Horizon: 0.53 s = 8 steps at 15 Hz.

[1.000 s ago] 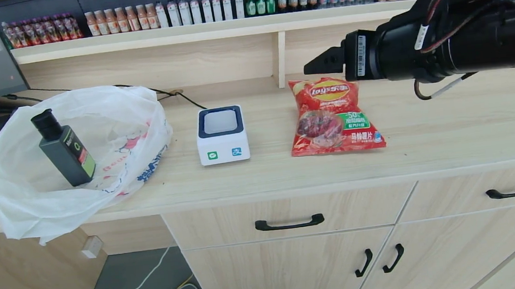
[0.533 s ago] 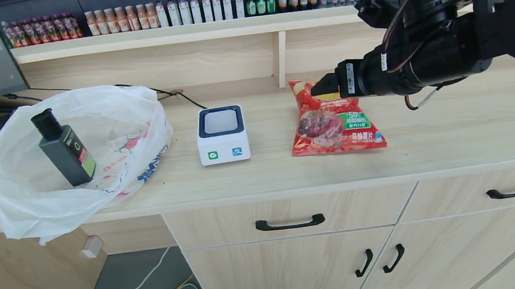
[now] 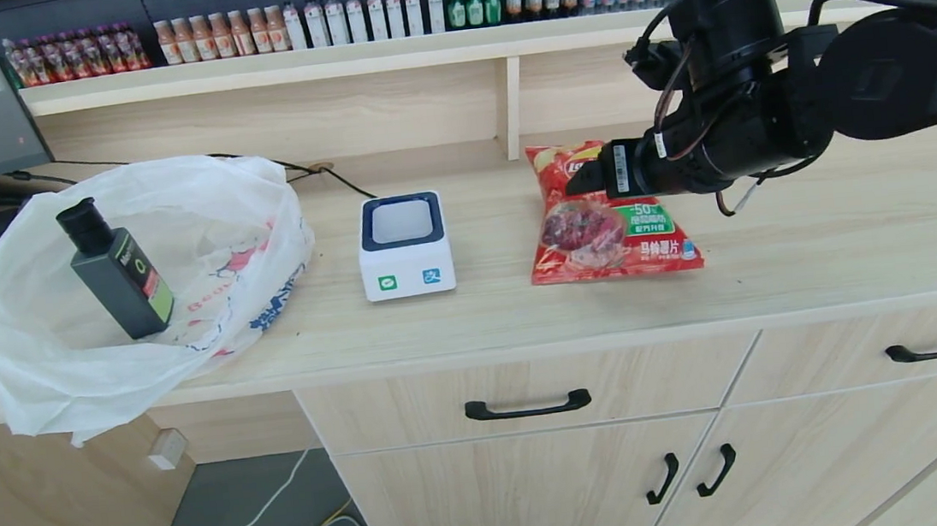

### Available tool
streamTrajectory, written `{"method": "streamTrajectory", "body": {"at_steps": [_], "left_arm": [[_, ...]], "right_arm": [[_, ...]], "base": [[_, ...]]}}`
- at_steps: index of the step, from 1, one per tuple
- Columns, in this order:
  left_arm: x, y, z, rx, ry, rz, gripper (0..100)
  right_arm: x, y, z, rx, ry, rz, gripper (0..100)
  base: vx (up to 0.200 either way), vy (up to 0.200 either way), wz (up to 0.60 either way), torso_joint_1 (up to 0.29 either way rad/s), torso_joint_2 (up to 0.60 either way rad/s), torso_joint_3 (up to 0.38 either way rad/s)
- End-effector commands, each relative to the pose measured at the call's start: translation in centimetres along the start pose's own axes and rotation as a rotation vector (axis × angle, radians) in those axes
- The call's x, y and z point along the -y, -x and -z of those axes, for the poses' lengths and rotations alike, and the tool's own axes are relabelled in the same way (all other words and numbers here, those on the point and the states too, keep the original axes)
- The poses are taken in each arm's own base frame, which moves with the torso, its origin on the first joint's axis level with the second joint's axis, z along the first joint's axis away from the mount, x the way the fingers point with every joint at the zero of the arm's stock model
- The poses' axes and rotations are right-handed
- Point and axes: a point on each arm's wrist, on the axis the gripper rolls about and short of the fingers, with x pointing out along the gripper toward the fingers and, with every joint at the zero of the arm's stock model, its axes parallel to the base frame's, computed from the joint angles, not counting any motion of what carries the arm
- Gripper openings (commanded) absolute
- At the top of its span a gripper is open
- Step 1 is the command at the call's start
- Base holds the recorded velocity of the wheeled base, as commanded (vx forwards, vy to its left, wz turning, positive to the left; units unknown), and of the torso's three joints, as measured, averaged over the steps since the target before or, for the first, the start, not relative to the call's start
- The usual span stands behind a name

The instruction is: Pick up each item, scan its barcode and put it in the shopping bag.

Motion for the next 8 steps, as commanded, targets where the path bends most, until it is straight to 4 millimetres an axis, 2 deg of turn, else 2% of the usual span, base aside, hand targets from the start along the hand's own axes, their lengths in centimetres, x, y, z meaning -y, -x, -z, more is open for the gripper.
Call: {"method": "streamTrajectory", "body": {"at_steps": [1,5,8], "left_arm": [[0.0,0.0,0.0,0.0,0.0,-0.001,100],[0.0,0.0,0.0,0.0,0.0,-0.001,100],[0.0,0.0,0.0,0.0,0.0,-0.001,100]], "right_arm": [[-0.1,-1.1,0.1,-0.008,0.001,0.002,100],[-0.3,-2.1,-0.1,-0.004,0.005,0.023,100],[-0.6,-4.3,2.0,-0.122,0.038,0.043,100]], "base": [[0.0,0.0,0.0,0.0,0.0,0.0],[0.0,0.0,0.0,0.0,0.0,0.0],[0.0,0.0,0.0,0.0,0.0,0.0]]}}
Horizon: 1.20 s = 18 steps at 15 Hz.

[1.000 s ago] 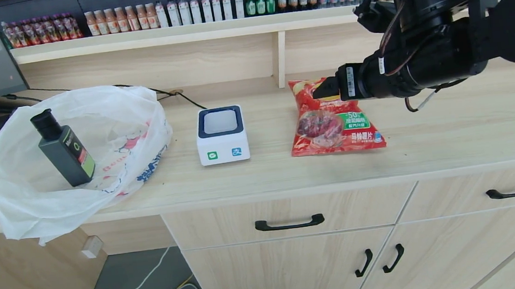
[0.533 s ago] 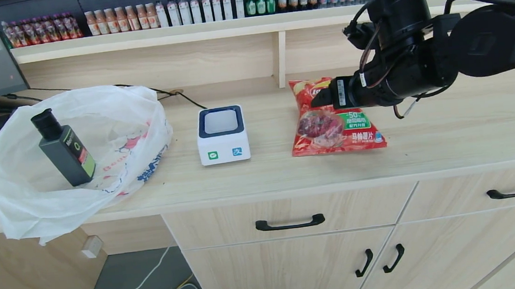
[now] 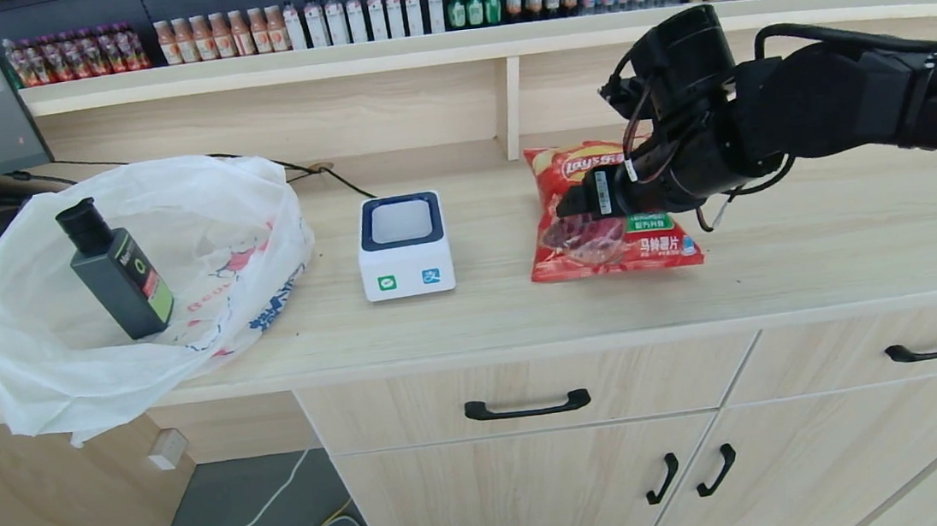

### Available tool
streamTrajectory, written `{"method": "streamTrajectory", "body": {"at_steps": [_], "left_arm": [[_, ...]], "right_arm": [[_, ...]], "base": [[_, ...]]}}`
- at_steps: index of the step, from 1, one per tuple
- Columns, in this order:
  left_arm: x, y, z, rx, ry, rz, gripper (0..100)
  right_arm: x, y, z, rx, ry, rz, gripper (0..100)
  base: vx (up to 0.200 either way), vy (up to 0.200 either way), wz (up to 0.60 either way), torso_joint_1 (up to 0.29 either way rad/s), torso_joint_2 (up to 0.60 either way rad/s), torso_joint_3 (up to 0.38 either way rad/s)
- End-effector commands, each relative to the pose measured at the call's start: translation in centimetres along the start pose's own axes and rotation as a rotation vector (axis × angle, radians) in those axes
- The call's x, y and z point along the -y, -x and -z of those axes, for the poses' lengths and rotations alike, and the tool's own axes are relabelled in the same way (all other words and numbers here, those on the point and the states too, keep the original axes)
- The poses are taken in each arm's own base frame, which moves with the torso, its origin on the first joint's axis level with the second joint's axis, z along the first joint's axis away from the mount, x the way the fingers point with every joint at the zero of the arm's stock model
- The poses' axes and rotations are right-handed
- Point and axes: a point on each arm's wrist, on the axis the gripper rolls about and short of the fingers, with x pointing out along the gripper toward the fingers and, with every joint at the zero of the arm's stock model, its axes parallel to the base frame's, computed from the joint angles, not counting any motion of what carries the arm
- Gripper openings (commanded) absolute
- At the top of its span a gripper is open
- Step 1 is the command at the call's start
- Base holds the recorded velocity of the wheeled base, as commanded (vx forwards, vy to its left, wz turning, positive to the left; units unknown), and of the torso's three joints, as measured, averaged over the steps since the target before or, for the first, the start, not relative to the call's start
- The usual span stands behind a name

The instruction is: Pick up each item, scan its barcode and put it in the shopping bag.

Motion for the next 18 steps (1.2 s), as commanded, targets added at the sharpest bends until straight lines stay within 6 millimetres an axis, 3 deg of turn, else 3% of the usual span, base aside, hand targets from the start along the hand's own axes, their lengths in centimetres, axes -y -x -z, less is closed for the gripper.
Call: {"method": "streamTrajectory", "body": {"at_steps": [1,6,14,18], "left_arm": [[0.0,0.0,0.0,0.0,0.0,0.0,100],[0.0,0.0,0.0,0.0,0.0,0.0,100],[0.0,0.0,0.0,0.0,0.0,-0.001,100],[0.0,0.0,0.0,0.0,0.0,0.0,100]], "right_arm": [[-0.3,-1.7,0.9,-0.046,0.013,0.013,100],[-0.5,-3.7,2.1,-0.089,0.028,0.036,100],[-1.2,-2.4,1.4,-0.037,0.02,0.066,100],[-2.9,-2.0,0.6,0.087,-0.04,0.092,100]], "base": [[0.0,0.0,0.0,0.0,0.0,0.0],[0.0,0.0,0.0,0.0,0.0,0.0],[0.0,0.0,0.0,0.0,0.0,0.0],[0.0,0.0,0.0,0.0,0.0,0.0]]}}
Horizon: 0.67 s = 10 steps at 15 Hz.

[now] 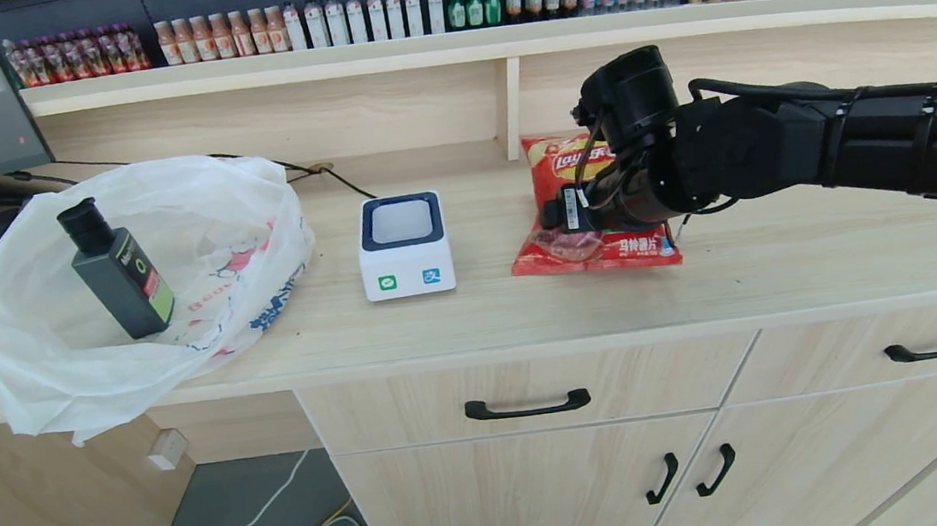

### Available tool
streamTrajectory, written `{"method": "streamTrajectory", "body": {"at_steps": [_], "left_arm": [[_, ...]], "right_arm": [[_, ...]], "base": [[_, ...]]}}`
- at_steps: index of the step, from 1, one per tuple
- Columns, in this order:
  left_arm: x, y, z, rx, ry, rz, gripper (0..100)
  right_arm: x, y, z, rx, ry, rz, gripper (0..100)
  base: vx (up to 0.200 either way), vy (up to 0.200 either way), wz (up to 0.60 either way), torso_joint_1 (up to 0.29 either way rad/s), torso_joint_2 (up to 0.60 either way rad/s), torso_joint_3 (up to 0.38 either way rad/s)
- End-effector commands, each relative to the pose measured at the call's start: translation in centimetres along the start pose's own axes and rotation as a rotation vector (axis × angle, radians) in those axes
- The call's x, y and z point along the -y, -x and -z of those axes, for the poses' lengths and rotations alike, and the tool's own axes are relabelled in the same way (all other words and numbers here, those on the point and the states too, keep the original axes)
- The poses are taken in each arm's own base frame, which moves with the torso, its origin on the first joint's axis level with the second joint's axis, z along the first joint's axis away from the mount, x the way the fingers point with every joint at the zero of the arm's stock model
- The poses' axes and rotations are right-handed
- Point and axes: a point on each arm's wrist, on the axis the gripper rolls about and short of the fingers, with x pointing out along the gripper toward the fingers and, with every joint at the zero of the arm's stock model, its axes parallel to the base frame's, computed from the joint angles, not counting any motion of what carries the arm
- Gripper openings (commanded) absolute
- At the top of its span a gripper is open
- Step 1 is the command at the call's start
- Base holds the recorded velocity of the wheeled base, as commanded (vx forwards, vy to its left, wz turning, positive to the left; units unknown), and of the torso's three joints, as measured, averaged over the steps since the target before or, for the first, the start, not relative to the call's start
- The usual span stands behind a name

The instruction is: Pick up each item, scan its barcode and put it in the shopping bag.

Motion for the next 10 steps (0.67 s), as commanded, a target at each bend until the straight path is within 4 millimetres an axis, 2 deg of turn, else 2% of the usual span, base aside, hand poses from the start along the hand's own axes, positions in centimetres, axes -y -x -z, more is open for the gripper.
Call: {"method": "streamTrajectory", "body": {"at_steps": [1,4,5,10], "left_arm": [[0.0,0.0,0.0,0.0,0.0,-0.002,100],[0.0,0.0,0.0,0.0,0.0,0.0,100],[0.0,0.0,0.0,0.0,0.0,-0.002,100],[0.0,0.0,0.0,0.0,0.0,0.0,100]], "right_arm": [[-0.3,0.5,-0.3,0.023,-0.009,-0.01,100],[-0.4,1.3,-1.0,0.063,-0.021,-0.022,100],[-0.3,1.7,-1.3,0.073,-0.025,-0.025,0],[-0.2,1.8,-1.3,0.071,-0.027,-0.032,0]], "base": [[0.0,0.0,0.0,0.0,0.0,0.0],[0.0,0.0,0.0,0.0,0.0,0.0],[0.0,0.0,0.0,0.0,0.0,0.0],[0.0,0.0,0.0,0.0,0.0,0.0]]}}
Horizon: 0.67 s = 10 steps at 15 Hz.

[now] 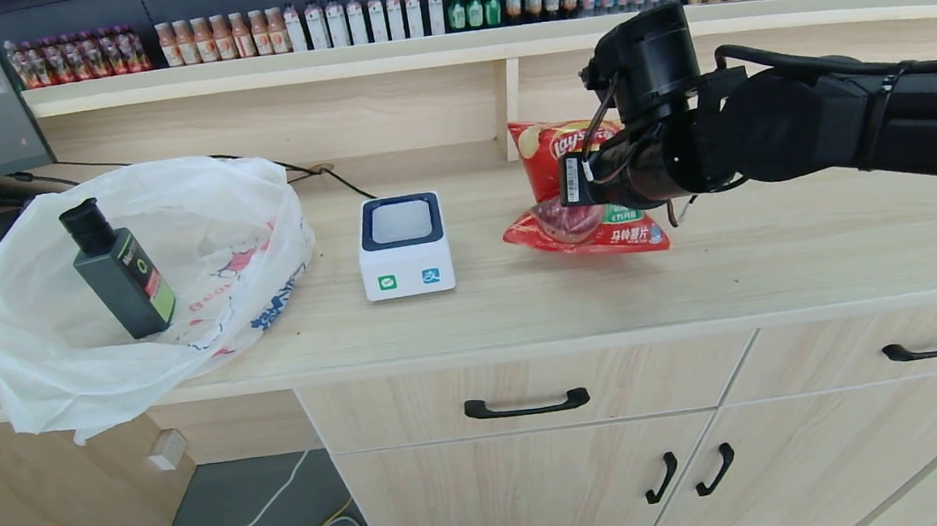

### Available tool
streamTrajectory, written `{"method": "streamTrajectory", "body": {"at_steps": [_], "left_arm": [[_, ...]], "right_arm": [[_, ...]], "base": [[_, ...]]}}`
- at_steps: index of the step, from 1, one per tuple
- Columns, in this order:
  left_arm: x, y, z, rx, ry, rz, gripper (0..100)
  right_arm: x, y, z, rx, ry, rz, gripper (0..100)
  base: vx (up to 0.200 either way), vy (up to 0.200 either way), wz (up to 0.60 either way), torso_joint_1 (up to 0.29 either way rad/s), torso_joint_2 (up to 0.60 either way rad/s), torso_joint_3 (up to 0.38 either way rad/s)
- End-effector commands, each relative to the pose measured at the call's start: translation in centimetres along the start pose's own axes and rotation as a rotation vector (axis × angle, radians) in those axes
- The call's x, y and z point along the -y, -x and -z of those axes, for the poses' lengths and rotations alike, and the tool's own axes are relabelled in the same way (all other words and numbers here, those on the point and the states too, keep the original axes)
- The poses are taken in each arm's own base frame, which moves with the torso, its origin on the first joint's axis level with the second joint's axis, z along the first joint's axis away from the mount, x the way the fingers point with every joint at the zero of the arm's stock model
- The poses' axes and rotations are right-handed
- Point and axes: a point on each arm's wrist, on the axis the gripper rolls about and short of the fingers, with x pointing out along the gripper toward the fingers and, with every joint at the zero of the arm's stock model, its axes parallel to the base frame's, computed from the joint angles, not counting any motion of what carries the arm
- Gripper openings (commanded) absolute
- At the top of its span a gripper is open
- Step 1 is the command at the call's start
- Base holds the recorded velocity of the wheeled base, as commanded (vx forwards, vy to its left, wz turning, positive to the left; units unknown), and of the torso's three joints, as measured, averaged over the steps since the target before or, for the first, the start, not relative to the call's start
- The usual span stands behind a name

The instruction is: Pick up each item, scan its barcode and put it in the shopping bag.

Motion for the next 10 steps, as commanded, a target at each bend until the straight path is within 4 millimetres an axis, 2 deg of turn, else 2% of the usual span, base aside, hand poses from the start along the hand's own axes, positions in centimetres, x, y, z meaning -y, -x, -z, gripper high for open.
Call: {"method": "streamTrajectory", "body": {"at_steps": [1,5,10], "left_arm": [[0.0,0.0,0.0,0.0,0.0,-0.001,100],[0.0,0.0,0.0,0.0,0.0,-0.001,100],[0.0,0.0,0.0,0.0,0.0,0.0,100]], "right_arm": [[0.0,0.1,0.0,-0.005,0.007,-0.003,0],[0.1,0.3,-0.2,0.001,-0.003,-0.005,0],[0.4,1.9,-1.2,0.031,-0.016,-0.014,0]], "base": [[0.0,0.0,0.0,0.0,0.0,0.0],[0.0,0.0,0.0,0.0,0.0,0.0],[0.0,0.0,0.0,0.0,0.0,0.0]]}}
